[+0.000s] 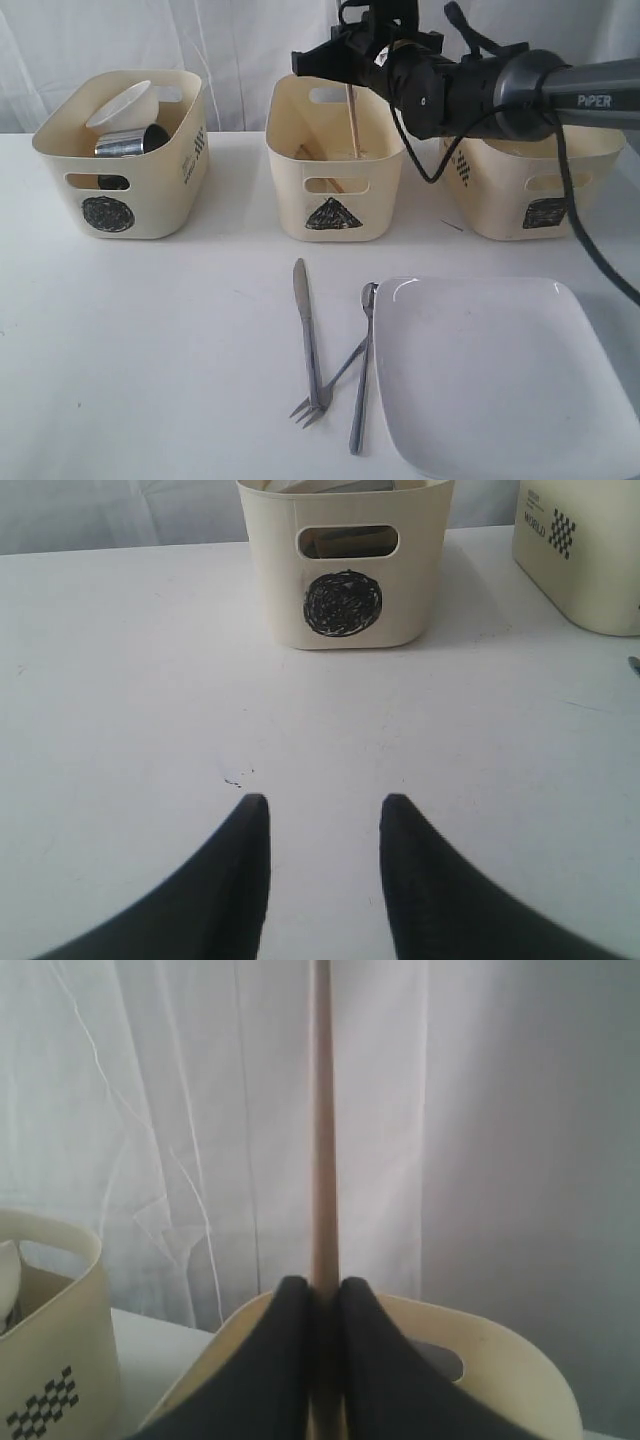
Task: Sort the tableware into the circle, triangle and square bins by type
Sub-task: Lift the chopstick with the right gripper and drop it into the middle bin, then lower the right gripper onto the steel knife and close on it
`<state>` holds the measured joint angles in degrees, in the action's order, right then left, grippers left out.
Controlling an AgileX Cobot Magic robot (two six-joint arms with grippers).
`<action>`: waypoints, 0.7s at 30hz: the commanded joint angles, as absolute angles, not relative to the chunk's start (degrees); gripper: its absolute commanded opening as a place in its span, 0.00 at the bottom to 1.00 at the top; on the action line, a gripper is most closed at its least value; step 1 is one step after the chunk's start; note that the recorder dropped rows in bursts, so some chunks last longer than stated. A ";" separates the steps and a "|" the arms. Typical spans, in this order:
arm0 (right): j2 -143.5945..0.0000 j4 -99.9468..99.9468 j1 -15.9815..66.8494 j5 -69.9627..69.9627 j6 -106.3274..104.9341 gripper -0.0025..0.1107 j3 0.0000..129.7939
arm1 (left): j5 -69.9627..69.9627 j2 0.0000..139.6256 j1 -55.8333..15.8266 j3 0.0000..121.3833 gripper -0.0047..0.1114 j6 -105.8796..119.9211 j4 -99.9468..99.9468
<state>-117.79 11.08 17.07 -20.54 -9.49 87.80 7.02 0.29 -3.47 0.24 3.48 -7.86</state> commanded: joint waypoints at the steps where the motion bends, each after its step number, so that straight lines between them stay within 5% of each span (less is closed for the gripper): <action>1: -119.86 10.52 16.57 -18.44 -10.38 0.06 90.78 | 7.24 0.00 -3.53 0.00 0.40 3.42 -8.25; 10: -120.06 10.64 16.57 -15.86 -10.38 0.39 92.06 | 7.24 0.00 -3.53 0.00 0.40 3.42 -8.25; 21: -105.56 10.64 20.28 13.49 -2.53 0.40 80.27 | 7.24 0.00 -3.53 0.00 0.40 3.42 -8.25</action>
